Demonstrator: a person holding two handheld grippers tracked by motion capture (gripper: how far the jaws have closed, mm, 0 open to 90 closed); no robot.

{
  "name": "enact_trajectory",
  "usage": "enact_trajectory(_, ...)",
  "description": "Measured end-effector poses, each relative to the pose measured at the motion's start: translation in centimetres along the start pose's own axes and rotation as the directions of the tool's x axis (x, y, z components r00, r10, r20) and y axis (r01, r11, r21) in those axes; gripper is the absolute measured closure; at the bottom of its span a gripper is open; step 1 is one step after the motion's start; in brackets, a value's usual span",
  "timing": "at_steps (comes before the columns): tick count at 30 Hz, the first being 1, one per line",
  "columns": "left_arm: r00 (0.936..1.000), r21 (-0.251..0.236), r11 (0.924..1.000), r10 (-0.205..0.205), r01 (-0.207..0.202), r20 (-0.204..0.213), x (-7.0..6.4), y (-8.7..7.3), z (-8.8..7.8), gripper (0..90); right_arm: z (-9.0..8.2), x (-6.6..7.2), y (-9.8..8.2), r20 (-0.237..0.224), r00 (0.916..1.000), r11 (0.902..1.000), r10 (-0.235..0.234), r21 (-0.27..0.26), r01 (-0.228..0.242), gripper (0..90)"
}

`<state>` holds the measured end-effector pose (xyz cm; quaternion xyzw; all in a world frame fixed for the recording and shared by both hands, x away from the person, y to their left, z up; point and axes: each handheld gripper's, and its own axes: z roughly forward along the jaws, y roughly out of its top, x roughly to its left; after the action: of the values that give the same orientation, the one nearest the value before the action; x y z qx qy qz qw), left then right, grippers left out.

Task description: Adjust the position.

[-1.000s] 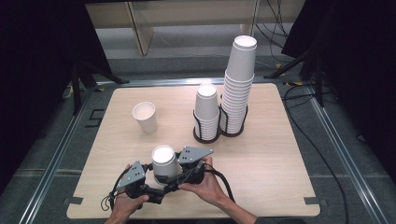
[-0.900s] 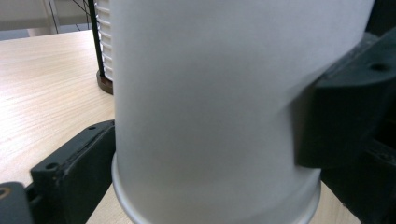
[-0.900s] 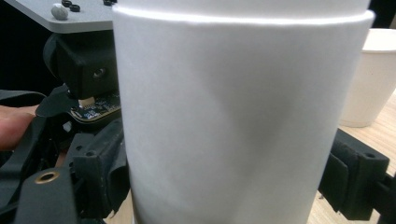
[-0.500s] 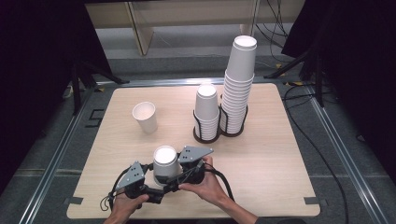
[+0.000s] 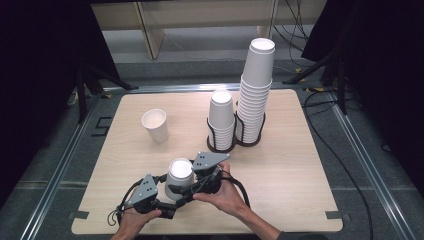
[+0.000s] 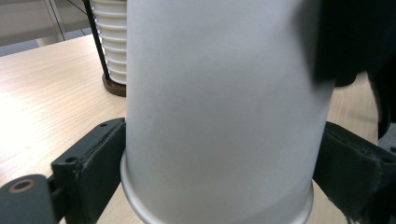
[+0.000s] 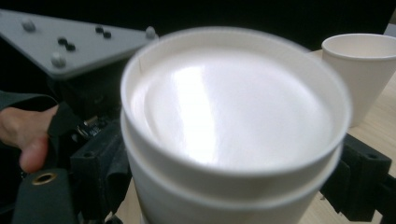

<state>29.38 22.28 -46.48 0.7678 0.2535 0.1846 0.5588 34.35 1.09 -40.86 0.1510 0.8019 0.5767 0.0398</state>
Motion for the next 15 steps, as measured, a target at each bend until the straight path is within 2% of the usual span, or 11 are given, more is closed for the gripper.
enact_trajectory(3, 0.9994, 0.038, 0.9987, 0.034, -0.034, -0.008, -0.1, 0.1, -0.1, 8.4, -0.7, -0.2, 0.6, -0.010, 0.9999, 0.9999, 0.005, 0.016, -0.005, 15.9)
enact_trajectory(4, 0.9988, 0.051, 0.9975, 0.049, -0.048, -0.010, -0.2, 0.1, -0.1, 8.5, -0.9, -0.2, 0.7, -0.011, 0.9997, 0.9995, 0.021, 0.023, -0.021, 16.1)
enact_trajectory(5, 0.9981, 0.053, 0.9967, 0.062, -0.061, -0.007, -0.2, 0.1, 0.0, 8.6, -1.1, -0.4, 1.0, -0.017, 0.9998, 0.9994, -0.006, 0.033, 0.007, 16.2)
enact_trajectory(7, 0.9960, 0.075, 0.9933, 0.089, -0.088, -0.007, -0.5, 0.3, -0.1, 8.8, -1.5, -0.4, 1.3, -0.040, 0.9992, 0.9974, 0.000, 0.071, 0.003, 16.3)
enact_trajectory(8, 0.9969, 0.072, 0.9943, 0.079, -0.078, -0.004, -0.6, 0.3, -0.1, 8.9, -1.7, -0.6, 1.4, -0.050, 0.9987, 0.9959, -0.009, 0.089, 0.014, 16.4)
enact_trajectory(9, 0.9951, 0.084, 0.9916, 0.099, -0.098, 0.000, -0.6, 0.3, -0.2, 9.0, -1.8, -0.6, 1.4, -0.058, 0.9983, 0.9950, -0.004, 0.099, 0.010, 16.7)
enact_trajectory(10, 0.9965, 0.072, 0.9939, 0.084, -0.084, 0.000, -0.8, 0.2, 0.0, 9.1, -2.0, -0.5, 1.5, -0.066, 0.9978, 0.9927, 0.001, 0.120, 0.007, 16.7)
enact_trajectory(12, 0.9942, 0.091, 0.9901, 0.107, -0.107, -0.004, -0.9, 0.2, 0.0, 9.3, -2.1, -0.6, 1.5, -0.074, 0.9972, 0.9891, -0.006, 0.146, 0.017, 16.6)
enact_trajectory(15, 0.9930, 0.098, 0.9883, 0.118, -0.117, -0.007, -1.0, 0.3, 0.0, 9.4, -2.2, -0.6, 1.5, -0.081, 0.9967, 0.9850, 0.006, 0.172, 0.008, 17.4)
